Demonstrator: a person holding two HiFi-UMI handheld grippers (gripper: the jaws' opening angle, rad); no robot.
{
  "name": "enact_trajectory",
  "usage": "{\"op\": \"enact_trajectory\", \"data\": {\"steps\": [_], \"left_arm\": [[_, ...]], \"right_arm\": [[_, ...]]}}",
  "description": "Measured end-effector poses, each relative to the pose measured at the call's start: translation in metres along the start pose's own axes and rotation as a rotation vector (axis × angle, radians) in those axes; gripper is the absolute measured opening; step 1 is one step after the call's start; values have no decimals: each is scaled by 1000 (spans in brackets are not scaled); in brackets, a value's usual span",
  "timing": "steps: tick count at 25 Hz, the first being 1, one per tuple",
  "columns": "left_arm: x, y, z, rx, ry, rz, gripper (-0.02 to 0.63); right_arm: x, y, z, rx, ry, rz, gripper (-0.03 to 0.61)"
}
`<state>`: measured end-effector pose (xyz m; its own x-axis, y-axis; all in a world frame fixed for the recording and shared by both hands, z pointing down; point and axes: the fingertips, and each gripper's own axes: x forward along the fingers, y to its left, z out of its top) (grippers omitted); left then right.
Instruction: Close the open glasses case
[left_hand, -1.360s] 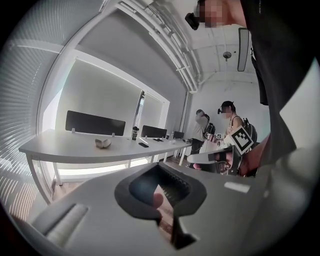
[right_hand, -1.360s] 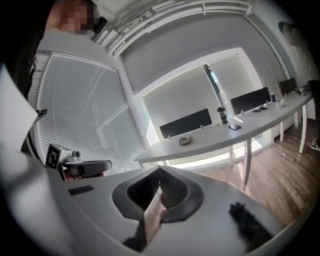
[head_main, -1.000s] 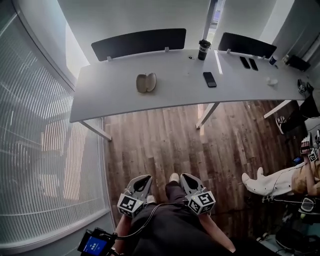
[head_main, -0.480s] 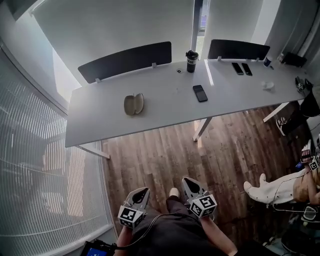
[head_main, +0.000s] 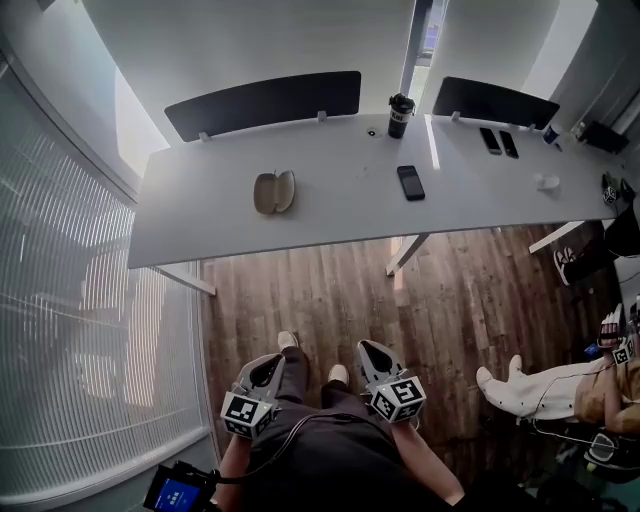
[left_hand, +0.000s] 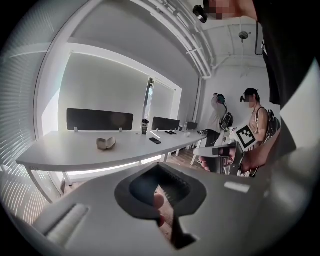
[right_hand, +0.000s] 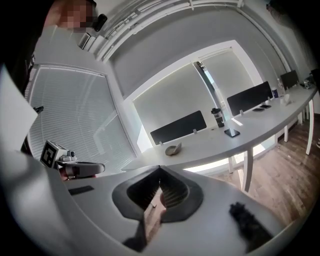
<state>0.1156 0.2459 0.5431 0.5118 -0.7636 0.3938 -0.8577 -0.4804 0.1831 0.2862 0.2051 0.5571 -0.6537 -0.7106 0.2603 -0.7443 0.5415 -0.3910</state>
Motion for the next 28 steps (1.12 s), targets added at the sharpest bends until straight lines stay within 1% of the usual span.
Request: {"op": "enact_trajectory", "data": {"steps": [2,4,5,7,9,11,13,17,20,24,28], "left_arm": [[9,1,-7,-3,3,-29,5],[10,2,-14,20,17,-57,5],[11,2,-14,30,15,-61,5],[16,-2,-4,26,-9,-69,5],[20,-7,3,23,-26,-81,5],[18,-6,-2,39,-14,-90,5],[16,-4,-7,38,3,-88,5],[15,-1,-8,-21,-9,-75,5],[14,1,-5,-36,-8,-63,5],[16,1,-6,-25,-2,-59,5],[22,4,2,-21,-12,-50,5]], "right_arm": [[7,-1,0,-16,-8,3,5],[14,3,-4,-11,-12,1,5],[18,4,-6,-7,-10,-1,5],[23,4,-7,-11,4,3,5],[28,10,-5,-28,16,35,5],[35,20,-3,-46,24,73,5],[40,23,-2,-48,29,87,5],[45,18,-2,-50,40,92,5],[46,22,-2,-56,53,103,5],[42,21,-1,-55,56,99,5],[41,17,5,-58,55,91,5]]}}
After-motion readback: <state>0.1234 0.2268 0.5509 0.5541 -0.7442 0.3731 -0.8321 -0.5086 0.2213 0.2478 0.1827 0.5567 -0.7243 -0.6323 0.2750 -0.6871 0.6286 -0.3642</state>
